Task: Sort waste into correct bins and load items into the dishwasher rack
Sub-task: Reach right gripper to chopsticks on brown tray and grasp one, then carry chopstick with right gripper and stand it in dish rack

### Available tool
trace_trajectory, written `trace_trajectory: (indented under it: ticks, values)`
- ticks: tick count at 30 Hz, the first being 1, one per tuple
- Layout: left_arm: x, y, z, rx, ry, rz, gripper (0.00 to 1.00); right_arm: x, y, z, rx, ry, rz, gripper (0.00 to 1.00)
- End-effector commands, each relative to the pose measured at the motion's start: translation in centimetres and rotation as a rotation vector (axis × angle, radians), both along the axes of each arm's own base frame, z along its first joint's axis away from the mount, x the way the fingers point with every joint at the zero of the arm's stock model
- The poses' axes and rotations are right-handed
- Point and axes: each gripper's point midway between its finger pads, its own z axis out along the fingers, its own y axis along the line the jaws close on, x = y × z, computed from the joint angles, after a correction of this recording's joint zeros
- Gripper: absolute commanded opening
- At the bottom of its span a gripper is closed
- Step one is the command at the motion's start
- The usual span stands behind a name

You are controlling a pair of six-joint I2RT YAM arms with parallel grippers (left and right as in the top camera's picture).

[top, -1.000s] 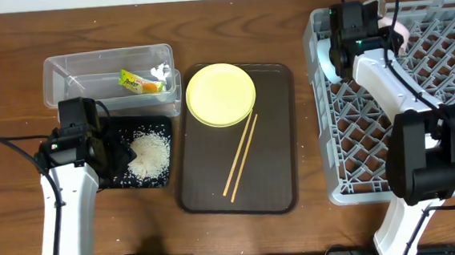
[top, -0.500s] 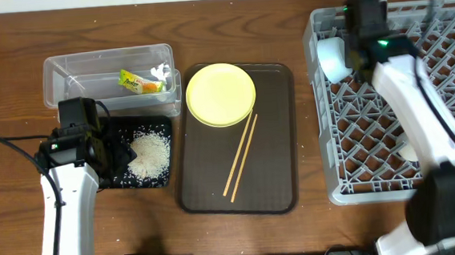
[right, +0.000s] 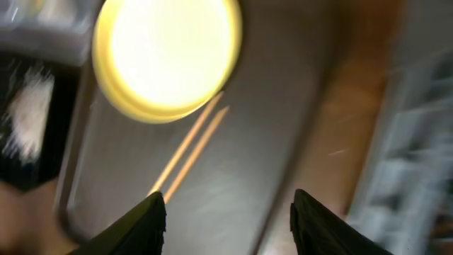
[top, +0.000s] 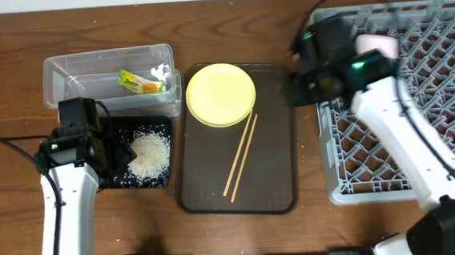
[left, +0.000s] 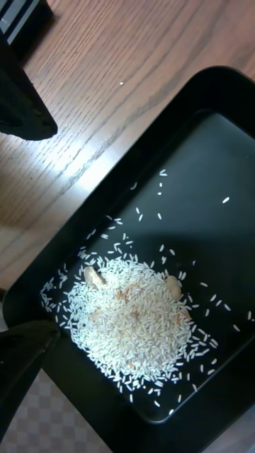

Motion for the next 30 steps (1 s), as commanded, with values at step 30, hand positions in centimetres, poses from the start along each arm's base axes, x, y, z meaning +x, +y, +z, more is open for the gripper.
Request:
trace_trajectory:
  ticks: [30]
  values:
    - [0.0, 0.2, 0.3, 0.005, -0.007, 0.012, 0.84, -8.1, 6.9, -17.8, -0.329, 0.366, -0.164, 0.46]
